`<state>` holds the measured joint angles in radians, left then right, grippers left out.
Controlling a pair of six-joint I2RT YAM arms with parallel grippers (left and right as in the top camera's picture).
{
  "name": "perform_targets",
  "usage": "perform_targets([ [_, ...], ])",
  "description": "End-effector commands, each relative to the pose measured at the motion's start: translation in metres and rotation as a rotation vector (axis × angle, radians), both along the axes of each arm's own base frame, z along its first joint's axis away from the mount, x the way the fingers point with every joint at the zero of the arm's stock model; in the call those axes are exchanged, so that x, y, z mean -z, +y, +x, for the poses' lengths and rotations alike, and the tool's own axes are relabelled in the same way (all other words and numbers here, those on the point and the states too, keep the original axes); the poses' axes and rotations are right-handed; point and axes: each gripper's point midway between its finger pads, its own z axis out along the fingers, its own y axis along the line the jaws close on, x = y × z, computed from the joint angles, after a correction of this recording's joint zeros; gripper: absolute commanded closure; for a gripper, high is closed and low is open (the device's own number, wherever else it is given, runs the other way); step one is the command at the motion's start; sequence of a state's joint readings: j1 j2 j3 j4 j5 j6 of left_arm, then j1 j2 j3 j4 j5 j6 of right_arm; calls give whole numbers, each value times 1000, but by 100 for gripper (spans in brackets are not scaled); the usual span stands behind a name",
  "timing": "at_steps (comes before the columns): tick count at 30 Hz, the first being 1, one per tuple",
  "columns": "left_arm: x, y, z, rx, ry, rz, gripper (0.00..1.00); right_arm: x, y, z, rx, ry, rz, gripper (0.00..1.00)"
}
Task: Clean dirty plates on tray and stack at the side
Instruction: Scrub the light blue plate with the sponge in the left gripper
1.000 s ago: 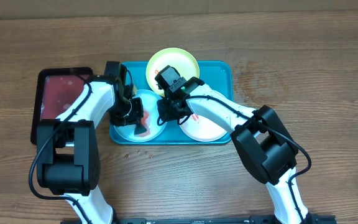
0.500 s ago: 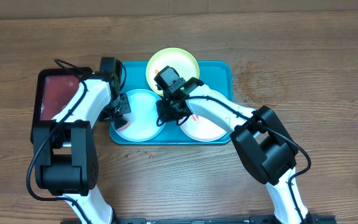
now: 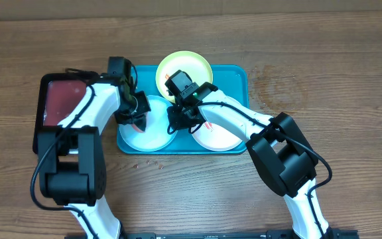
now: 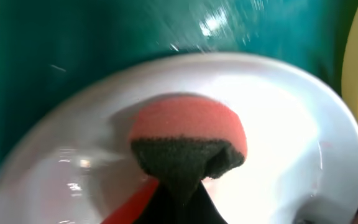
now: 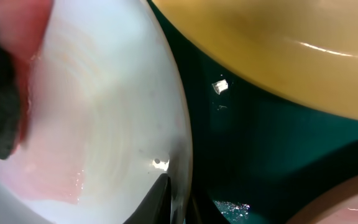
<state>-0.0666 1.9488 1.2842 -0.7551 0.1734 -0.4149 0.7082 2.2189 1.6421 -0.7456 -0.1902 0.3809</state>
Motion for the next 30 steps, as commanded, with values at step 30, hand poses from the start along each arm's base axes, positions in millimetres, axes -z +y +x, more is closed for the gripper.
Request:
perform_targets([
  [30, -8, 106, -53, 10, 226, 711, 96, 4, -4, 3, -5, -10, -29, 96],
])
